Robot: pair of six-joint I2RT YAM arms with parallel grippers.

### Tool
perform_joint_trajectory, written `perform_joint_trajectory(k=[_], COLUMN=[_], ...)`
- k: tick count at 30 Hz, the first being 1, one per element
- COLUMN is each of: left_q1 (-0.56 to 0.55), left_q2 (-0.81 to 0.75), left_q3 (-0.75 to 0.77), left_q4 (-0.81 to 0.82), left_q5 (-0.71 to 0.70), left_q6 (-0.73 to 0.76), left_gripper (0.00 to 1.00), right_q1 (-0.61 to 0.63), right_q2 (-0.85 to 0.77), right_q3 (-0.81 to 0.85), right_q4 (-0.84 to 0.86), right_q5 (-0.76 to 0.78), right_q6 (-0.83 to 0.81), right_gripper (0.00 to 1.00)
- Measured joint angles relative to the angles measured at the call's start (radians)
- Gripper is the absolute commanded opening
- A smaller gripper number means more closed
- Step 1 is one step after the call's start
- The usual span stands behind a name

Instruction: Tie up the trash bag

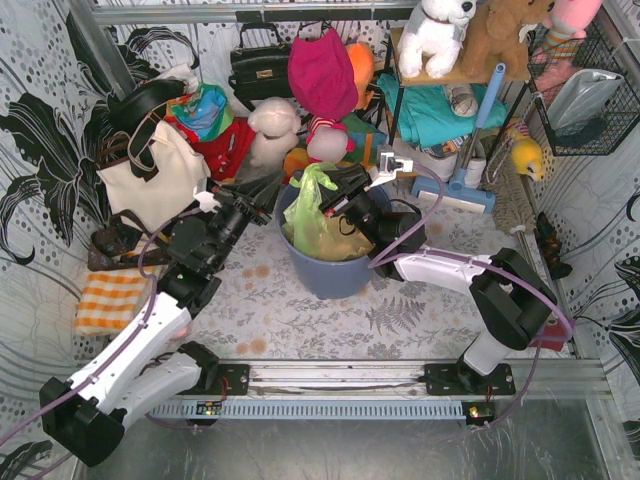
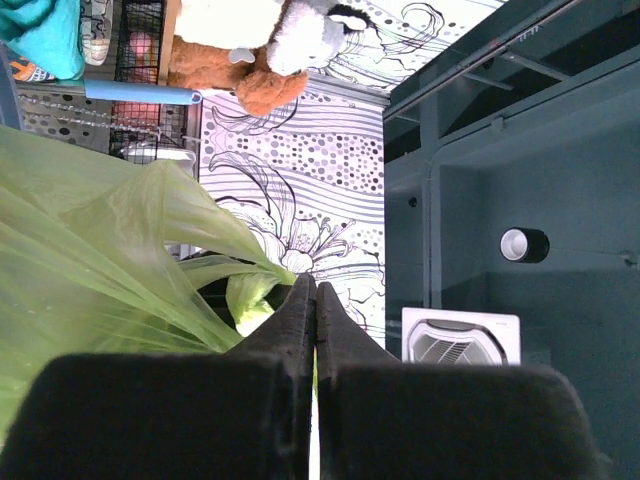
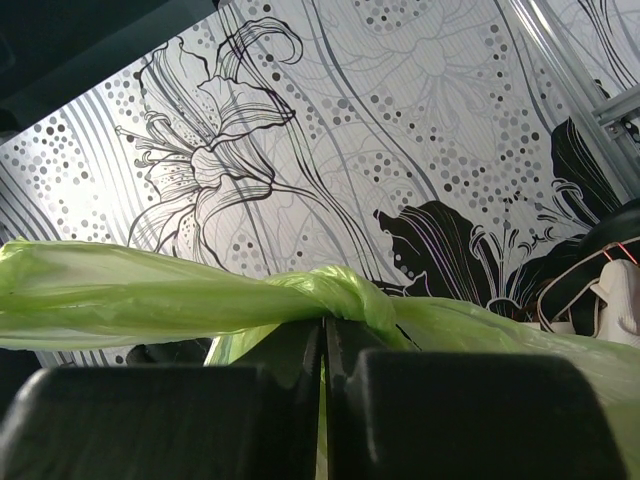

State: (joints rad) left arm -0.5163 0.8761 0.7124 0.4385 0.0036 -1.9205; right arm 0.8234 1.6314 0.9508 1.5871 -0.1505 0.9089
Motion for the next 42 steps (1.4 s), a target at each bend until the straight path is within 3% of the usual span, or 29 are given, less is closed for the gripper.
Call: perform_joint_trajectory(k=[5,12,19,22,28,35,40,42], left_q1=[0.000,0.000,0.000,0.000,0.000,0.000,0.000,0.000], left_q2=[-0.008,-0.015,0.013,0.023,0.035,0.069,0.081,0.082], left_q3=[0.041,0.041,0.037,0.030,0.023,0.022,0.020,0.018], left_q4=[-0.061,-0.086,-0.086,-0.086,-0.036,0.035,0.077,0.087], left_q5=[0.005,0.044,0.087,0.090,0.090,0.091,0.090,0.090], left_q6=[0.062,0.140,0.146,0.142,0.119,0.097,0.078,0.074], left_gripper=[0.30,0.53,0.61,0.56,0.35,0.29,0.04,0.00], right_q1=[0.000,0.000,0.000,0.000,0.000,-0.003,-0.005,-0.005], right_q2=[-0.002,-0.002,-0.002,-0.002,-0.002,-0.002,-0.002,-0.002], right_q3=[-0.002,-0.002,-0.002,-0.002,-0.001,-0.001,-0.001,-0.001], right_q4=[0.001,0.001,0.001,0.001,0.001,0.002,0.003,0.004], right_q5=[0.002,0.003,0.005,0.005,0.005,0.021,0.028,0.029], right_q6=[0.000,0.000,0.000,0.000,0.000,0.004,0.008,0.009], right_gripper=[0.00,0.00,0.00,0.00,0.00,0.00,0.00,0.00])
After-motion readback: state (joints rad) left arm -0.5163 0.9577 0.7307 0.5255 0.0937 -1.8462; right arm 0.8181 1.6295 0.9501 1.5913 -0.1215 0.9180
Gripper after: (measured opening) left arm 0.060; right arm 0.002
